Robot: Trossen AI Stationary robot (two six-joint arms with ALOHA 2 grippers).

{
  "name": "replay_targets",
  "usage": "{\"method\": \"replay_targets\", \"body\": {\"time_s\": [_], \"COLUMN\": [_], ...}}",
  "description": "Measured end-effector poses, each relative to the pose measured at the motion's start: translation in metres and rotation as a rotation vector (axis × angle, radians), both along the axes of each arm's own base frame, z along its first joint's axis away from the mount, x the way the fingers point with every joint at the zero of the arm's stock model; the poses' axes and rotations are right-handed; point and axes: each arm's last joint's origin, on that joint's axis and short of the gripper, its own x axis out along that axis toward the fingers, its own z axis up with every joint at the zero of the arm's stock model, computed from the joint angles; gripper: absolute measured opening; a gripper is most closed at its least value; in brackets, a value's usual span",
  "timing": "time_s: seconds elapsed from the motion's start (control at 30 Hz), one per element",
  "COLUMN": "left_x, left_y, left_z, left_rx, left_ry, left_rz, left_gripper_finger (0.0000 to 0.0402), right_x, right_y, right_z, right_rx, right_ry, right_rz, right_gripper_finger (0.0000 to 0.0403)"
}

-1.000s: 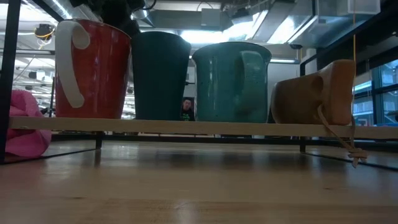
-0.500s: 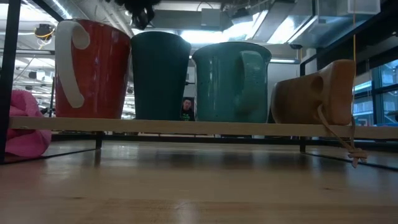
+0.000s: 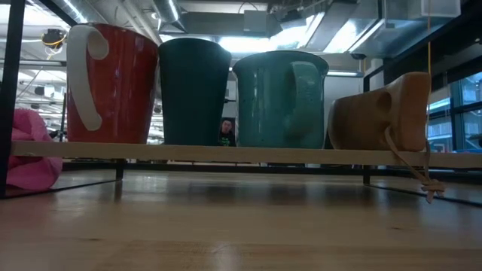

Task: Stack small to large cups/mugs on shelf
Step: Return to Home Position

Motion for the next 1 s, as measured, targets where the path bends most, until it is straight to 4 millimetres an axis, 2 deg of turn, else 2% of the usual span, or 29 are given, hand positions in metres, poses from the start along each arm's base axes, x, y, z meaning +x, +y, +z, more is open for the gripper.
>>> {"method": "replay_targets", "body": {"time_s": [0.13,0.27,0.4,0.57,0.67,0.8,1.0], "left_x": [-0.027,-0.050,-0.058,-0.057,-0.056,-0.050,-0.028], "left_y": [-0.022,-0.042,-0.061,-0.082,-0.092,-0.104,-0.103], "left_z": [0.016,0.021,0.019,0.016,0.013,0.009,0.000], "left_rx": [0.013,0.025,0.032,0.070,0.092,0.155,0.168], "left_ry": [-0.158,-0.171,-0.115,-0.080,-0.081,-0.105,-0.056], "left_rz": [0.126,0.241,0.296,0.264,0.197,0.077,0.099], "left_gripper_finger": [0.0084,0.0078,0.0076,0.0076,0.0076,0.0076,0.0076], "right_x": [-0.014,-0.036,-0.058,-0.066,-0.058,-0.031,0.008], "right_y": [-0.004,-0.009,-0.015,-0.013,-0.005,0.006,-0.008], "right_z": [0.016,0.041,0.058,0.060,0.051,0.021,-0.036], "right_rx": [-0.036,-0.052,-0.078,-0.084,-0.078,-0.011,0.183], "right_ry": [-0.074,-0.222,-0.294,-0.291,-0.277,-0.211,-0.173], "right_rz": [0.113,0.204,0.202,0.338,0.451,0.486,0.431], "right_gripper_finger": [0.0010,0.0010,0.0010,0.0010,0.0010,0.0010,0.0010]}}
